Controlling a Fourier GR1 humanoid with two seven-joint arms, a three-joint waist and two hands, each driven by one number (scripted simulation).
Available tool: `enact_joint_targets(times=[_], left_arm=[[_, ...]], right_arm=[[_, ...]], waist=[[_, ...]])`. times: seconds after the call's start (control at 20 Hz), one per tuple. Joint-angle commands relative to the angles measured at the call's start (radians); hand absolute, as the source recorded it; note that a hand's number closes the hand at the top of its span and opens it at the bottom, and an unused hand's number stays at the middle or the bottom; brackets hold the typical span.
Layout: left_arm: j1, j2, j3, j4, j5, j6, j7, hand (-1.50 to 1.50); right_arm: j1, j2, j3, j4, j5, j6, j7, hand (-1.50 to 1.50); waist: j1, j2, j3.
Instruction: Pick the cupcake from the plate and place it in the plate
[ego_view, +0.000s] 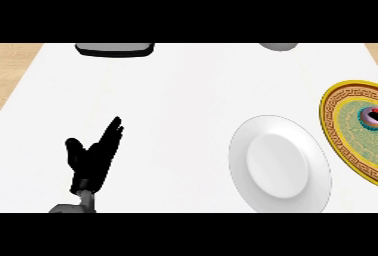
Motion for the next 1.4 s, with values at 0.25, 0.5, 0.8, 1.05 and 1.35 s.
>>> enact_joint_targets(times=[0.25, 0.5, 0.8, 1.05, 1.35], left_arm=[[-0.013, 0.012, 0.034, 0.073, 0.013, -0.017, 0.026, 0.00], [0.035, 0.015, 0.033, 0.014, 0.015, -0.017, 0.034, 0.00], [0.045, 0.004, 0.032, 0.046, -0.004, -0.024, -0.017, 0.00], [0.064, -0.021, 0.007, 0.045, -0.036, -0.002, -0.024, 0.00], [0.018, -0.022, 0.037, 0.118, -0.020, -0.025, -0.044, 0.00]], right_arm=[[0.079, -0.095, -0.097, 0.117, -0.124, 0.259, -0.105, -1.50], [0.191, -0.185, -0.076, 0.131, -0.131, 0.528, -0.143, -1.50], [0.314, -0.184, -0.045, 0.139, -0.115, 0.597, -0.273, -1.50], [0.430, -0.190, -0.002, 0.077, -0.096, 0.579, -0.331, -1.50], [0.442, -0.213, 0.013, 0.067, -0.114, 0.582, -0.301, -1.50]], waist=[[-0.023, 0.000, -0.006], [-0.026, -0.004, -0.006], [-0.027, -0.004, -0.006], [-0.037, -0.009, -0.009], [-0.037, -0.007, -0.009]])
